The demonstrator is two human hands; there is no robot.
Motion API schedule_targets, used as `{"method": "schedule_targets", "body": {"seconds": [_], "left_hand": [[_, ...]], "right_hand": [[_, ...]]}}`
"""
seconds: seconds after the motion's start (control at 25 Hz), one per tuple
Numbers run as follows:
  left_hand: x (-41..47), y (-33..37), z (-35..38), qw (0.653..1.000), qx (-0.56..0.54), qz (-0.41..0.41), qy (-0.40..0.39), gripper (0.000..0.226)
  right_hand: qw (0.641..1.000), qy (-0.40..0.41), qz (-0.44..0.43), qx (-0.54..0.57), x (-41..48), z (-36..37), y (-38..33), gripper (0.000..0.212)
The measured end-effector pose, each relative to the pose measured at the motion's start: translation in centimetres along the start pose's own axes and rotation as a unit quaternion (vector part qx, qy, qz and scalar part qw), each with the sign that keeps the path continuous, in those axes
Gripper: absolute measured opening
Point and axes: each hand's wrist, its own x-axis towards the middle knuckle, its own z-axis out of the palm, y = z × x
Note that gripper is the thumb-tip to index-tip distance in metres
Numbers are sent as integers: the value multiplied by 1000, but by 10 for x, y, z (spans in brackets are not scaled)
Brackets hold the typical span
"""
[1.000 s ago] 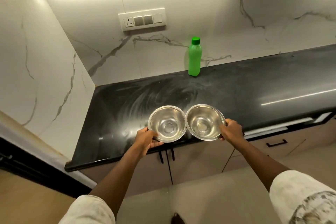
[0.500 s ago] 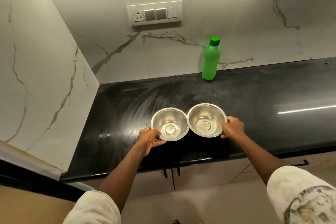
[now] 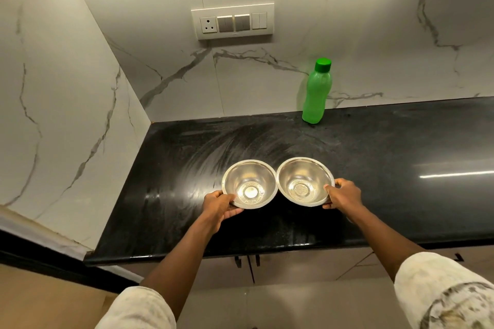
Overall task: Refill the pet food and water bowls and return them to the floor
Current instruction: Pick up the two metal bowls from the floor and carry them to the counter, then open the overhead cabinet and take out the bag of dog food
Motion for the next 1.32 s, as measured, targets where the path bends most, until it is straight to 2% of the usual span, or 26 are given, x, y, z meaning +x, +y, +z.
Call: {"method": "schedule_targets", "body": {"seconds": [0.12, 0.44, 0.52, 0.56, 0.6, 0.68, 0.76, 0.88, 1.04, 1.16, 1.32], "left_hand": [[-3, -1, 1, 1000, 1, 4, 11, 6], [-1, 4, 1, 999, 28, -16, 20, 15], [-1, 7, 1, 998, 61, -23, 25, 24], [-2, 8, 0, 992, 114, -19, 42, 34], [-4, 11, -1, 976, 205, -6, 72, 45], [-14, 23, -2, 904, 396, 77, 139, 62], [-25, 45, 6, 843, 468, 209, 165, 75], [-49, 103, 34, 759, 499, 370, 192, 77], [-92, 198, 70, 633, 509, 540, 218, 79], [-113, 265, 84, 548, 495, 630, 241, 84], [-136, 336, 98, 470, 484, 684, 278, 88]], "right_hand": [[1000, -14, 7, 12, 2, -3, 0, 14], [999, -23, 18, 36, 7, -10, 0, 22], [999, -15, -24, -26, 6, -11, 1, 25], [994, -6, -62, -88, 6, -11, 0, 30], [983, -7, -102, -151, 3, -12, -5, 36], [960, -25, -172, -218, -7, -9, -22, 54], [939, -50, -238, -245, -18, -3, -49, 65], [898, -45, -351, -262, -33, 6, -98, 71], [830, 27, -497, -250, -46, 12, -181, 78], [759, 91, -596, -245, -56, -1, -250, 82], [690, 172, -669, -215, -72, -30, -331, 81]]}}
